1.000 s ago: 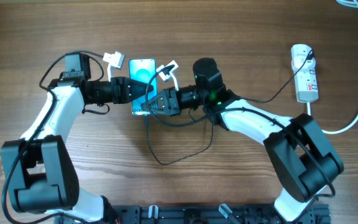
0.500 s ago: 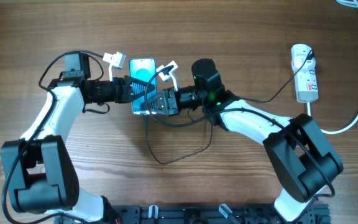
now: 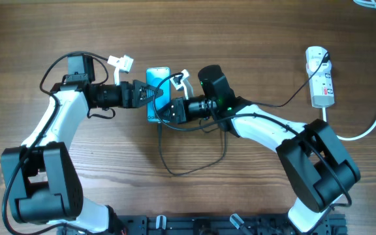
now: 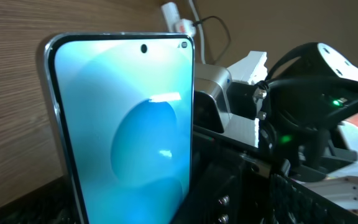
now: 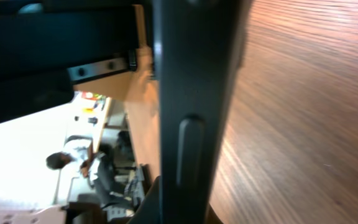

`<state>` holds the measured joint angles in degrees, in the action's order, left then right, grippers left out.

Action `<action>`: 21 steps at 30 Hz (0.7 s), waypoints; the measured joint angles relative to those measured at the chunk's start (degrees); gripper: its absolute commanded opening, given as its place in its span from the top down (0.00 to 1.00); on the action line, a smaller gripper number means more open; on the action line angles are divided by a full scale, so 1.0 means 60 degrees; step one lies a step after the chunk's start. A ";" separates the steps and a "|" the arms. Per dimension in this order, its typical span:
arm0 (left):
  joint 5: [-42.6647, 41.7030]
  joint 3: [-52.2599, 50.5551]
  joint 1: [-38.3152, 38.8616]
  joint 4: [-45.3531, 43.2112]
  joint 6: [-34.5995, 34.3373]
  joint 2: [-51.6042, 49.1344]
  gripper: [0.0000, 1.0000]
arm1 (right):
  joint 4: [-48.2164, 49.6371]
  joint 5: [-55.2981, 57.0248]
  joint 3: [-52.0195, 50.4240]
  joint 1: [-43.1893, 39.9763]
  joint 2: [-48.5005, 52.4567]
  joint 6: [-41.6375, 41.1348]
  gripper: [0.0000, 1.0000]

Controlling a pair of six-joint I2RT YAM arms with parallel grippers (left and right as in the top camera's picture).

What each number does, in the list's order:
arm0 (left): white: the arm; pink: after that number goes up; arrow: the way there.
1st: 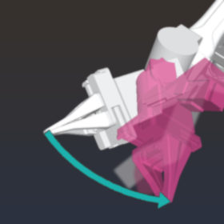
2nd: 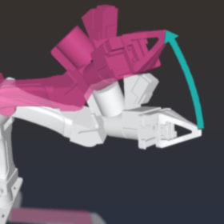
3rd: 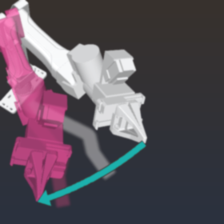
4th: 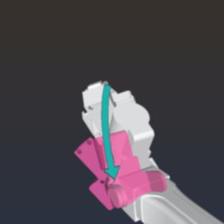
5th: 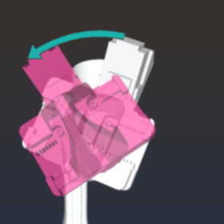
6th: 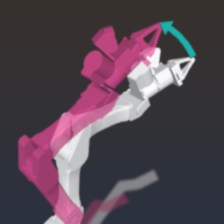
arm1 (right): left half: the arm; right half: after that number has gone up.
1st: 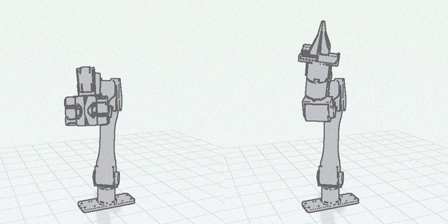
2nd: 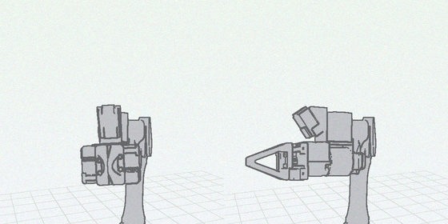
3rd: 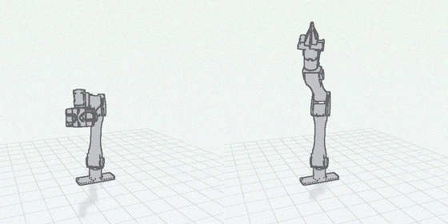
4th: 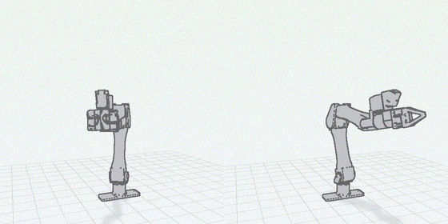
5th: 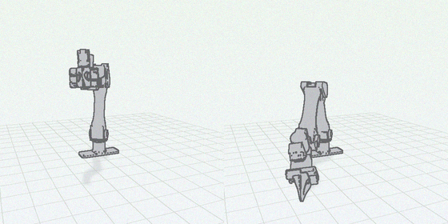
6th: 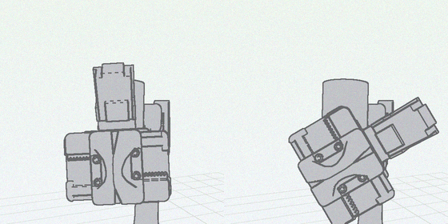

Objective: Plug charger to phone and switch on socket

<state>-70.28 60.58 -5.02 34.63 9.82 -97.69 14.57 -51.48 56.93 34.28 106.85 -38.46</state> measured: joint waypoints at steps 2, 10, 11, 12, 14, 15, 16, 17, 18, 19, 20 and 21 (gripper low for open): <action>0.0153 0.0000 0.0000 -0.0004 0.0000 0.0000 0.00 | -0.0321 0.0302 0.0000 0.0000 0.0000 0.0146 0.96; 0.0495 0.0000 0.0000 -0.0076 -0.0004 0.0000 0.00 | -0.1577 0.1661 0.0000 0.0000 0.0000 0.0557 0.96; 0.0495 0.0000 0.0000 -0.0091 0.0000 0.0000 0.00 | -0.1639 0.1767 0.0000 0.0000 0.0000 0.0619 0.96; 0.0495 0.0000 0.0000 -0.0098 0.0000 0.0000 0.00 | -0.1698 0.1869 0.0000 0.0000 0.0000 0.0688 0.96; 0.0495 0.0000 0.0000 -0.0109 0.0000 0.0000 0.00 | -0.1723 0.1989 0.0000 0.0000 0.0000 0.0761 0.96; 0.0499 0.0000 0.0000 -0.0131 -0.0004 0.0000 0.00 | -0.1723 0.2062 0.0000 0.0000 0.0000 0.0812 0.96; 0.0514 0.0000 0.0000 -0.0138 -0.0004 0.0000 0.00 | -0.1752 0.2160 0.0000 0.0000 0.0000 0.0867 0.96; 0.0535 0.0000 0.0000 -0.0138 0.0000 0.0000 0.00 | -0.1803 0.2237 0.0000 0.0000 0.0000 0.0896 0.96; 0.0579 0.0000 0.0000 -0.0146 0.0000 0.0000 0.00 | -0.1891 0.2335 0.0000 0.0000 0.0000 0.0903 0.96; 0.0648 0.0000 0.0000 -0.0160 -0.0004 0.0000 0.00 | -0.2022 0.2495 0.0000 0.0000 0.0000 0.0925 0.96; 0.0714 0.0000 0.0000 -0.0178 -0.0004 0.0000 0.00 | -0.2164 0.2663 0.0000 0.0000 0.0000 0.0933 0.96; 0.0758 0.0000 0.0000 -0.0178 -0.0004 0.0000 0.00 | -0.2310 0.2849 0.0000 0.0000 0.0000 0.0933 0.96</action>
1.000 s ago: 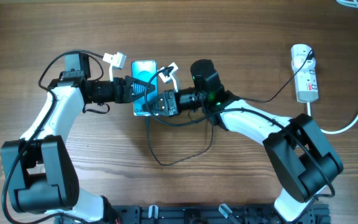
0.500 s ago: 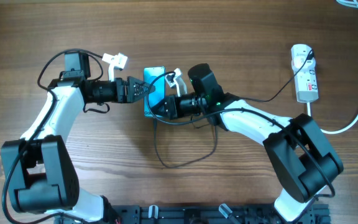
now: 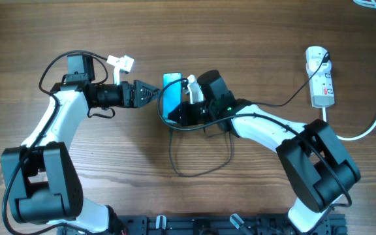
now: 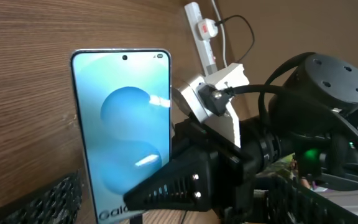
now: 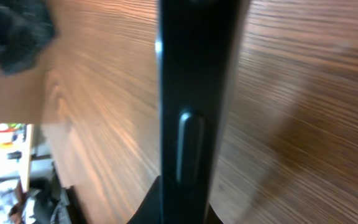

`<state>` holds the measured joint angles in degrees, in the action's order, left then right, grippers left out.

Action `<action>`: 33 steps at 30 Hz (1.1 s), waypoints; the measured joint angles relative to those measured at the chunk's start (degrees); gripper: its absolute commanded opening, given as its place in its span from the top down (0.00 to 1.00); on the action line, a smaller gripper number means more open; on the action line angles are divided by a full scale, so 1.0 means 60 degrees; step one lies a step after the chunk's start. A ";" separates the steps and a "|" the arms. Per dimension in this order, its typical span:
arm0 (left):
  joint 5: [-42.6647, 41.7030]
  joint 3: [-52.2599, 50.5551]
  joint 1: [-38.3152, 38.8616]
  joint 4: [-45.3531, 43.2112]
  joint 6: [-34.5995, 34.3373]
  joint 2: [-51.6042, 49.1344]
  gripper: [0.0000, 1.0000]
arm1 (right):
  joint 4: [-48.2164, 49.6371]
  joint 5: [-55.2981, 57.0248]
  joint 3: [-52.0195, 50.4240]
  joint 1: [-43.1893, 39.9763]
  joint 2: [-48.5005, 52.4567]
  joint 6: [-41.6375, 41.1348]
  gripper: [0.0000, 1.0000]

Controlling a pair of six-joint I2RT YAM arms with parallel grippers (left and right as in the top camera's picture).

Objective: Plug charger to phone and switch on socket

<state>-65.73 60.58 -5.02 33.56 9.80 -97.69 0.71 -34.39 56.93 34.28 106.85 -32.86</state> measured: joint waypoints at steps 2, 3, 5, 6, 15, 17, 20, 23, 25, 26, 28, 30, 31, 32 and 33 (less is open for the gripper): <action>0.0051 0.0000 0.0000 -0.0007 0.0000 0.0000 0.00 | -0.0193 0.0306 0.0000 0.0000 0.0000 0.0000 0.96; 0.0076 0.0000 0.0000 -0.0018 0.0000 0.0000 0.00 | -0.0335 0.0579 0.0000 0.0000 0.0000 0.0000 0.96; 0.0135 0.0000 0.0000 -0.0025 0.0000 0.0000 0.00 | -0.0361 0.0761 0.0000 0.0000 0.0000 0.0000 0.96; 0.0138 0.0000 0.0000 -0.0025 0.0000 0.0000 0.00 | -0.0372 0.0816 0.0000 0.0000 0.0000 0.0000 0.96; 0.0171 0.0000 0.0000 -0.0025 0.0000 0.0000 0.00 | -0.0408 0.1082 0.0000 0.0000 0.0000 0.0000 0.95; 0.0175 0.0000 0.0000 -0.0025 0.0000 0.0000 0.00 | -0.0408 0.1107 0.0000 0.0000 0.0000 0.0000 0.95; 0.0175 0.0000 0.0000 -0.0025 0.0000 0.0000 0.00 | -0.0419 0.1155 0.0000 0.0000 0.0000 0.0000 0.95; 0.0175 0.0000 0.0000 -0.0025 0.0000 0.0000 0.00 | -0.0521 0.1184 0.0000 0.0000 0.0000 0.0000 0.95; 0.0175 0.0000 0.0000 -0.0025 0.0000 0.0000 0.00 | -0.0568 0.1217 0.0000 0.0000 0.0000 0.0000 0.94; 0.0178 0.0000 0.0000 -0.0025 0.0000 0.0000 0.00 | -0.0579 0.1224 0.0000 0.0000 0.0000 0.0000 0.94; 0.0186 0.0000 0.0000 -0.0025 0.0000 0.0000 0.00 | -0.0583 0.1246 0.0000 0.0000 0.0000 0.0000 0.94; 0.0200 0.0000 0.0000 -0.0025 0.0000 0.0000 0.00 | -0.0583 0.1249 0.0000 0.0000 0.0000 0.0000 0.94; 0.0200 0.0000 0.0000 -0.0025 0.0000 0.0000 0.00 | -0.0590 0.1271 0.0000 0.0000 0.0000 0.0000 0.94; 0.0204 0.0000 0.0000 -0.0025 0.0000 0.0000 0.00 | -0.0612 0.1304 0.0000 0.0000 0.0000 0.0000 0.94; 0.0204 0.0000 0.0000 -0.0025 0.0000 0.0000 0.00 | -0.0637 0.1330 0.0000 0.0000 0.0000 0.0000 0.94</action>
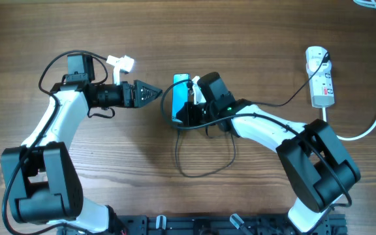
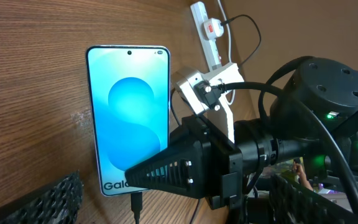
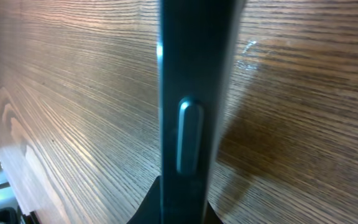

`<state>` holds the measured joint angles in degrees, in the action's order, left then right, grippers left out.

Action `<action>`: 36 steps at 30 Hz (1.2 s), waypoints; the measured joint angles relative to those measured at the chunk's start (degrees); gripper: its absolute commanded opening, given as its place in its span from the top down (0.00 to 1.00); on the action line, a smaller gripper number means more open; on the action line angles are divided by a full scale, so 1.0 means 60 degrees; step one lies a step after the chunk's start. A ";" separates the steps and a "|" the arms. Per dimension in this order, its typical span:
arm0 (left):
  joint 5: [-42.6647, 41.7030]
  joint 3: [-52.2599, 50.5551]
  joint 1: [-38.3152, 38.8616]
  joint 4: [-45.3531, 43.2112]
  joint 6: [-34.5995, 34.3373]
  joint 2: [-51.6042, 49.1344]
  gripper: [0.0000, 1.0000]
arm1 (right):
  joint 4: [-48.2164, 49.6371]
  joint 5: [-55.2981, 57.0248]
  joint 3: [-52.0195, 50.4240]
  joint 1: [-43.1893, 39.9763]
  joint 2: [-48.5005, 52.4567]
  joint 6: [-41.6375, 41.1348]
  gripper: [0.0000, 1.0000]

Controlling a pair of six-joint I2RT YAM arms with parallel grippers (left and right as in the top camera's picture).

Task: Plug charger to phone and switch on socket
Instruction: 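Lower the phone flat onto the table with the right gripper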

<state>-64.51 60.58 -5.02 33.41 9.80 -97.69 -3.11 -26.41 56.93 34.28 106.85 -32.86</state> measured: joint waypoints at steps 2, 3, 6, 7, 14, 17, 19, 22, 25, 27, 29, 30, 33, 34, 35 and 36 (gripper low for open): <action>0.0000 0.0000 0.0000 0.0000 0.0000 0.0000 0.00 | -0.0095 0.0095 0.0000 0.0000 0.0000 0.0000 0.94; 0.0000 0.0000 0.0000 0.0000 0.0000 0.0000 0.00 | -0.0131 0.0142 0.0000 0.0000 0.0000 0.0000 0.94; 0.0000 0.0000 0.0000 0.0000 0.0000 0.0000 0.00 | -0.0175 0.0240 0.0000 0.0000 0.0000 0.0000 0.94; 0.0000 0.0000 0.0000 0.0000 0.0000 0.0000 0.00 | -0.0189 0.0251 0.0000 0.0000 0.0000 0.0000 0.93; 0.0000 0.0000 0.0000 0.0000 0.0000 0.0000 0.00 | -0.0514 0.0357 0.0000 0.0000 0.0000 0.0000 0.90; 0.0000 0.0000 0.0000 0.0000 0.0000 0.0000 0.00 | -0.0747 0.0379 0.0000 0.0000 0.0000 0.0000 0.91; 0.0000 0.0000 0.0000 0.0000 0.0000 0.0000 0.00 | -0.0889 0.0382 0.0000 0.0000 0.0000 0.0004 0.91; 0.0000 0.0000 0.0000 0.0000 0.0000 0.0000 0.00 | -0.0987 0.0382 0.0000 0.0000 0.0000 0.0000 0.91; 0.0000 0.0000 0.0000 0.0000 0.0000 0.0000 0.00 | -0.0984 0.0382 0.0000 0.0000 0.0000 0.0004 0.90; 0.0000 0.0000 0.0000 0.0000 0.0000 0.0000 0.00 | -0.0984 0.0386 0.0000 0.0000 0.0000 0.0004 0.90; 0.0000 0.0000 0.0000 0.0000 0.0000 0.0000 0.00 | -0.0984 0.0386 0.0000 0.0000 0.0000 0.0004 0.87; 0.0000 0.0000 0.0000 0.0000 0.0000 0.0000 0.00 | -0.0984 0.0382 0.0000 0.0000 0.0000 0.0004 0.85; 0.0000 0.0000 0.0000 0.0000 0.0000 0.0000 0.00 | -0.0980 0.0382 0.0000 0.0000 0.0000 0.0022 0.76; 0.0000 0.0000 0.0000 0.0000 0.0000 0.0000 0.00 | -0.0980 0.0382 0.0000 0.0000 0.0000 0.0051 0.72; 0.0000 0.0000 0.0000 0.0000 0.0000 0.0000 0.00 | -0.0980 0.0382 0.0000 0.0000 0.0000 0.0040 0.68; 0.0000 0.0000 0.0000 0.0000 0.0000 0.0000 0.00 | -0.0980 0.0382 0.0000 0.0000 0.0000 0.0080 0.66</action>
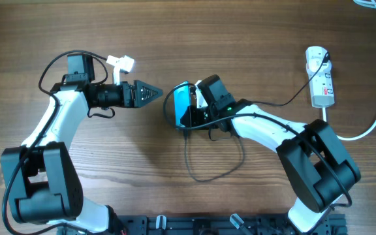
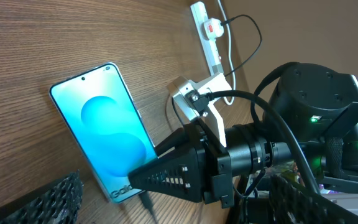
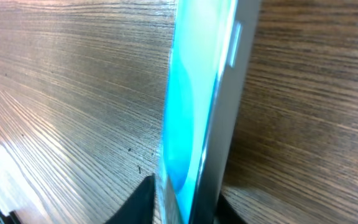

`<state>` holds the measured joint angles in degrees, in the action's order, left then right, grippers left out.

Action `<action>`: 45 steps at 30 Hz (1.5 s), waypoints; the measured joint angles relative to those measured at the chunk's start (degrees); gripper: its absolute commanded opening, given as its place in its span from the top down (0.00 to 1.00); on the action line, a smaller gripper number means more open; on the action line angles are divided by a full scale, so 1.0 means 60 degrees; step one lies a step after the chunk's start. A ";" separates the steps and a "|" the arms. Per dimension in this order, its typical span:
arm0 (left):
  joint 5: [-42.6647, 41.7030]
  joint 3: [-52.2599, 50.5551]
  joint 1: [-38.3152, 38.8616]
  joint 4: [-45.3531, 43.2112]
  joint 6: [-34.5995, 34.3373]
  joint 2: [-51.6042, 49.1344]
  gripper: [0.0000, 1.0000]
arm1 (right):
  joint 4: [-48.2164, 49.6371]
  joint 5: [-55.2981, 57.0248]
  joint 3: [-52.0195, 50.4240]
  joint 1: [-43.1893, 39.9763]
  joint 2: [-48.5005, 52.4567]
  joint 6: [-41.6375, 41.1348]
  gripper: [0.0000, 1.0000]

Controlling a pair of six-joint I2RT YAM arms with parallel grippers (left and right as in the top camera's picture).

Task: Plug charger to phone and switch on socket
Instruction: 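Lower the phone flat onto the table with the right gripper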

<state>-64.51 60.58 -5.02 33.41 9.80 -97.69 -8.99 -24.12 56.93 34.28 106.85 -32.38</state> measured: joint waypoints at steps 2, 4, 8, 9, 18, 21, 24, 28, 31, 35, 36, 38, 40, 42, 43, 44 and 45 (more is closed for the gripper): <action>0.0000 0.0000 0.0000 0.0000 0.0000 0.0000 0.00 | 0.0000 0.0004 0.0000 0.0000 0.0000 0.0033 0.62; 0.0000 0.0000 0.0000 0.0000 0.0000 0.0000 0.00 | 0.0000 0.0011 0.0000 0.0000 0.0000 0.0033 0.60; 0.0000 0.0000 0.0000 0.0000 0.0000 0.0000 0.00 | 0.0004 0.0040 0.0000 0.0000 0.0000 0.0058 0.56; 0.0000 0.0000 0.0000 0.0000 0.0000 0.0000 0.00 | 0.0007 0.0036 0.0000 0.0000 0.0000 0.0062 0.52; 0.0000 0.0000 0.0000 0.0000 0.0000 0.0000 0.00 | 0.0007 0.0040 0.0000 0.0000 0.0000 0.0095 0.48; 0.0000 0.0000 0.0000 0.0000 0.0000 0.0000 0.00 | 0.0007 0.0036 0.0000 0.0000 0.0000 0.0095 0.48; 0.0000 0.0000 0.0000 0.0000 0.0000 0.0000 0.00 | 0.0007 0.0040 0.0000 0.0000 0.0000 0.0095 0.47; 0.0018 0.0000 0.0000 0.0000 0.0000 0.0000 0.00 | 0.0007 0.0044 0.0000 0.0000 0.0000 0.0117 0.31; 0.0084 0.0000 0.0000 0.0000 0.0000 0.0000 0.00 | 0.0007 0.0073 0.0000 0.0000 0.0000 0.0135 0.14; 0.0186 0.0000 0.0000 -0.0004 0.0000 0.0000 0.00 | 0.0073 0.0069 0.0018 0.0000 -0.0004 0.0127 0.00; 0.0208 0.0000 0.0000 0.0000 0.0000 0.0000 0.00 | 0.0087 0.0029 0.0044 0.0000 -0.0004 0.0127 0.01; 0.0219 0.0000 0.0000 0.0000 0.0000 0.0000 0.00 | 0.0106 0.0051 0.0069 0.0000 -0.0007 0.0127 0.00; 0.0219 0.0000 0.0000 0.0000 0.0000 0.0000 0.00 | 0.0106 0.0055 0.0073 0.0000 -0.0007 0.0127 0.00; 0.0222 0.0000 0.0000 -0.0004 0.0000 0.0000 0.00 | 0.0106 0.0066 0.0073 0.0000 -0.0007 0.0127 0.00; 0.0226 0.0000 0.0000 -0.0007 0.0000 0.0000 0.00 | 0.0106 0.0062 0.0073 0.0000 -0.0007 0.0127 0.00; 0.0251 0.0000 0.0000 -0.0007 0.0000 0.0000 0.00 | 0.0106 0.0062 0.0076 0.0000 -0.0004 0.0127 0.00; 0.0270 0.0000 0.0000 -0.0007 0.0000 0.0000 0.00 | 0.0102 0.0062 0.0076 0.0000 -0.0004 0.0127 0.00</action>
<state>-62.89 60.58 -5.02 33.36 9.80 -97.69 -8.38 -23.75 57.39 34.28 106.83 -31.62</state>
